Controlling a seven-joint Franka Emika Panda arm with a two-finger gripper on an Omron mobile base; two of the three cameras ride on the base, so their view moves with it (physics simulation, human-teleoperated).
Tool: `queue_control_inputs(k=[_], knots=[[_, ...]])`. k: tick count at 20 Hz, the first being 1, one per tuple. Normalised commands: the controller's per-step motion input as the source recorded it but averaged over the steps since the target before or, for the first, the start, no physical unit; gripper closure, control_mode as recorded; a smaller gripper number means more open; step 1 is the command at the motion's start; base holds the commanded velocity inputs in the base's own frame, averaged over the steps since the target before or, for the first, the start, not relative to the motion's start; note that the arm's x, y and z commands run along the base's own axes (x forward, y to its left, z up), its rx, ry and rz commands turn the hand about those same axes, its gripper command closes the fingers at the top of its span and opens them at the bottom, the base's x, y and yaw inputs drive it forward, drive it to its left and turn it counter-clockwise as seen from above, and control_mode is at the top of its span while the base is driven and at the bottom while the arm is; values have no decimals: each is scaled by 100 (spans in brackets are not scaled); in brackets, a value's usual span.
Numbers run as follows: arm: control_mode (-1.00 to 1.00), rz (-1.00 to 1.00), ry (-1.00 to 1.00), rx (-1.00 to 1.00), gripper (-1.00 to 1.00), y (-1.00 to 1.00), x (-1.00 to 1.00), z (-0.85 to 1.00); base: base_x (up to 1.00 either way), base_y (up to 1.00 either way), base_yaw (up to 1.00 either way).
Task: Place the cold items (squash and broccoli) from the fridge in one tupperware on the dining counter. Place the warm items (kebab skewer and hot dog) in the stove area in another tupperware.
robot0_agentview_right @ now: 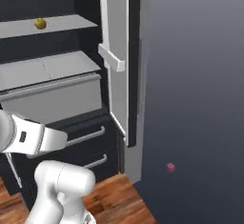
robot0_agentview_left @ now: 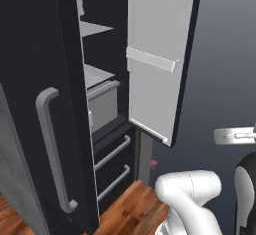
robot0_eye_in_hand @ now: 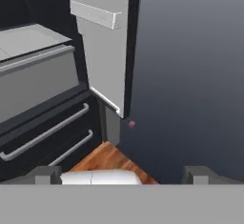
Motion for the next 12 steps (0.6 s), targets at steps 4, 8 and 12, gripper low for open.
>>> queue_control_inputs(k=[4, 8, 12], knots=[[100, 0, 0, 0, -100, 0, 0, 0, 47, -42, 54], [100, 0, 0, 0, -100, 0, 0, 0, 48, -22, 61], [100, 0, 0, 0, -100, 0, 0, 0, 51, -7, 67]])
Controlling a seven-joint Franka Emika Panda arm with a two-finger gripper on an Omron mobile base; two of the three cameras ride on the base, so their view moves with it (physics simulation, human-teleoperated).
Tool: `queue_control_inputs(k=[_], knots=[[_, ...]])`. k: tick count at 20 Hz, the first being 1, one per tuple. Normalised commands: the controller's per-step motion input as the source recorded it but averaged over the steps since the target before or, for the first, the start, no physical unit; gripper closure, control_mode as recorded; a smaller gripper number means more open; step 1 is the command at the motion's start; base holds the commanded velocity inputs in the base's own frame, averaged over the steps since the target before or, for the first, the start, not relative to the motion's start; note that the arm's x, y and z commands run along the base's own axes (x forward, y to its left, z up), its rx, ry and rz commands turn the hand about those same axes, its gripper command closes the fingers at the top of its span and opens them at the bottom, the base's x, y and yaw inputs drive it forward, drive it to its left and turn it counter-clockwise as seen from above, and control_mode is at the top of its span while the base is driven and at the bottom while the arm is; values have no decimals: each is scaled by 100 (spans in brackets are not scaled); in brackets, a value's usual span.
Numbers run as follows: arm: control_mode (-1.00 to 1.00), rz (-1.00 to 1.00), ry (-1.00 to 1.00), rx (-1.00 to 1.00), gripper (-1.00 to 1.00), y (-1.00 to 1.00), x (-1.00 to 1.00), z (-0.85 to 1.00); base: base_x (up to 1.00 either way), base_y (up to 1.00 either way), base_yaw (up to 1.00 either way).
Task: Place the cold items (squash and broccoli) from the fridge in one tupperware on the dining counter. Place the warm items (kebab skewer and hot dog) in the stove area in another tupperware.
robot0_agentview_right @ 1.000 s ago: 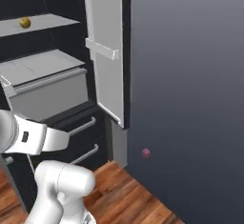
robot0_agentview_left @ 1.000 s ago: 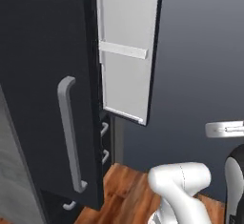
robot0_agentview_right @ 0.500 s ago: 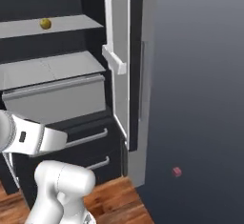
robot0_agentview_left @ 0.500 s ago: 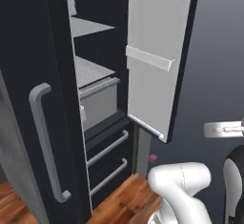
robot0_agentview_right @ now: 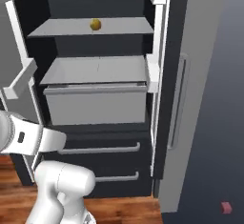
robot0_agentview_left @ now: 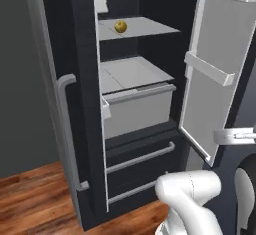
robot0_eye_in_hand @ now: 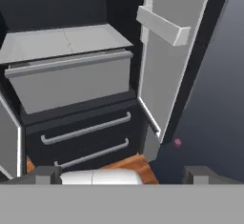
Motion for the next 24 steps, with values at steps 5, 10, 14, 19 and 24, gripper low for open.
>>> queue_control_inputs(k=[5, 10, 14, 19, 24], knots=[[100, 0, 0, 0, -100, 0, 0, 0, 47, -44, 58], [100, 0, 0, 0, -100, 0, 0, 0, 52, -64, 43], [100, 0, 0, 0, -100, 0, 0, 0, 30, -20, 17], [100, 0, 0, 0, -100, 0, 0, 0, 28, 4, -1], [100, 0, 0, 0, -100, 0, 0, 0, 40, 27, -10]])
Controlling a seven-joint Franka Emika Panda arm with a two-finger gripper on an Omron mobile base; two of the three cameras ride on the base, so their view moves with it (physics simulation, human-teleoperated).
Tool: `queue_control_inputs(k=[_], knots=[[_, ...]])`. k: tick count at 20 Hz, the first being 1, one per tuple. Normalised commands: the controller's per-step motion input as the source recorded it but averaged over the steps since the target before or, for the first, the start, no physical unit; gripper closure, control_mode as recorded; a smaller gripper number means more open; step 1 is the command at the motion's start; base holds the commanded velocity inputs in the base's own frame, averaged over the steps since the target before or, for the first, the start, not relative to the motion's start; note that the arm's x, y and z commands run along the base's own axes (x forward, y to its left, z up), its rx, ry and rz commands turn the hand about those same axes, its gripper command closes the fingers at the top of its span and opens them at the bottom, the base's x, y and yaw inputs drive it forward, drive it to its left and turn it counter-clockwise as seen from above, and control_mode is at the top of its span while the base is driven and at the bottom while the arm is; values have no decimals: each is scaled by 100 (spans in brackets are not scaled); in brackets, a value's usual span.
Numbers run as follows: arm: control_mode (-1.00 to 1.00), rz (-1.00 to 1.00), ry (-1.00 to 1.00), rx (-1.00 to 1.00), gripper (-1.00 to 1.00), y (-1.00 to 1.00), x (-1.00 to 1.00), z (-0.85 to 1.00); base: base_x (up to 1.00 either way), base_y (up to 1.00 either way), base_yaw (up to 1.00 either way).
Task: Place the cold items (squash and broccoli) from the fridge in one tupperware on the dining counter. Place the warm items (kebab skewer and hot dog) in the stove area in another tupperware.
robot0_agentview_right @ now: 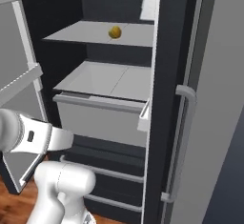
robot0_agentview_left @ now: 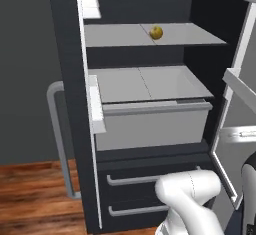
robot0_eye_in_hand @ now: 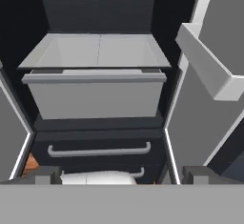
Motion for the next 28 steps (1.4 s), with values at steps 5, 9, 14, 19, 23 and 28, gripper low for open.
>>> queue_control_inputs(k=[5, 9, 14, 19, 23, 28], knots=[[100, 0, 0, 0, -100, 0, 0, 0, 65, 6, -1], [100, 0, 0, 0, -100, 0, 0, 0, 74, 14, 0], [100, 0, 0, 0, -100, 0, 0, 0, 70, 0, 0], [100, 0, 0, 0, -100, 0, 0, 0, 56, 2, 0], [-100, 0, 0, 0, -100, 2, 18, 37, 10, 2, 0], [-100, 0, 0, -4, -100, 29, 49, 98, 0, 0, 0]])
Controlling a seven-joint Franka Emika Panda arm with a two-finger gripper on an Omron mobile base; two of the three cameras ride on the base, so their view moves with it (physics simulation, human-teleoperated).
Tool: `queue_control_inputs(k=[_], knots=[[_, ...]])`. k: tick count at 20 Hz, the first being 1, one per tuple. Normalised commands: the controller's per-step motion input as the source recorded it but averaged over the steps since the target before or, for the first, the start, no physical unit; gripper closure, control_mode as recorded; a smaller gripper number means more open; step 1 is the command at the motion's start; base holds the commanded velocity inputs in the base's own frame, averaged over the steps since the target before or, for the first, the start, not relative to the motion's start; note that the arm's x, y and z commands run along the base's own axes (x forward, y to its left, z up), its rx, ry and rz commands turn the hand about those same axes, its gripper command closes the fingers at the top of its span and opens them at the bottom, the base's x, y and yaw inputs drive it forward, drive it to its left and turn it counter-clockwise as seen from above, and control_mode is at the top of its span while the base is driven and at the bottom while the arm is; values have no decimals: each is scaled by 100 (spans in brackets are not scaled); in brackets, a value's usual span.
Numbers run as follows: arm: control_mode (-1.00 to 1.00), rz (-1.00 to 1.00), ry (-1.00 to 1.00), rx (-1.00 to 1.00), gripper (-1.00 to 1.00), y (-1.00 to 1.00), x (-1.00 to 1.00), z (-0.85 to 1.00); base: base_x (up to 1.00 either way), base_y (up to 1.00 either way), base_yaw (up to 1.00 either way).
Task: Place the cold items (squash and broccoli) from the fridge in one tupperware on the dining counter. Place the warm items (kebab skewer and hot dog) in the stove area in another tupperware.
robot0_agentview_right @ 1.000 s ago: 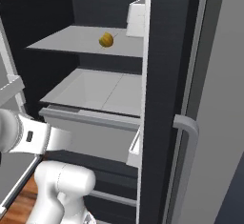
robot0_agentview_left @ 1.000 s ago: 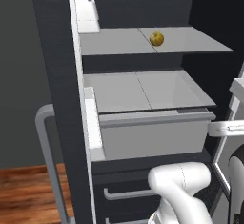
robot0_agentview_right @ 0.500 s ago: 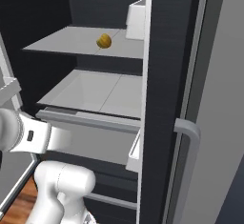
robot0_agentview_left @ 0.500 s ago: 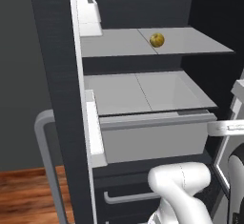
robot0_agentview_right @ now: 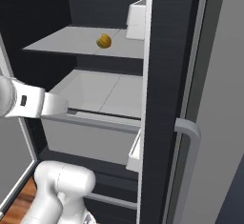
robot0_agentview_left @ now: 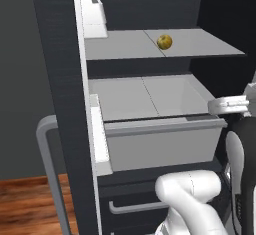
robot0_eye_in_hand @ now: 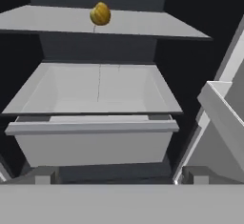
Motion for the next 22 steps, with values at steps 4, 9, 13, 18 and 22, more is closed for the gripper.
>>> queue_control_inputs(k=[4, 9, 13, 18, 22], knots=[[-100, 0, 1, -2, -100, 37, 82, 66, 0, 0, 0], [-100, 4, 0, 3, -100, 7, 94, 27, 0, 0, 0], [-100, 8, 0, 3, -100, 0, 90, -1, 0, 0, 0], [-100, 2, 0, 1, -100, 0, 73, -3, 0, 0, 0], [-100, 0, 0, 0, -100, -1, 60, -5, 0, 0, 0]])
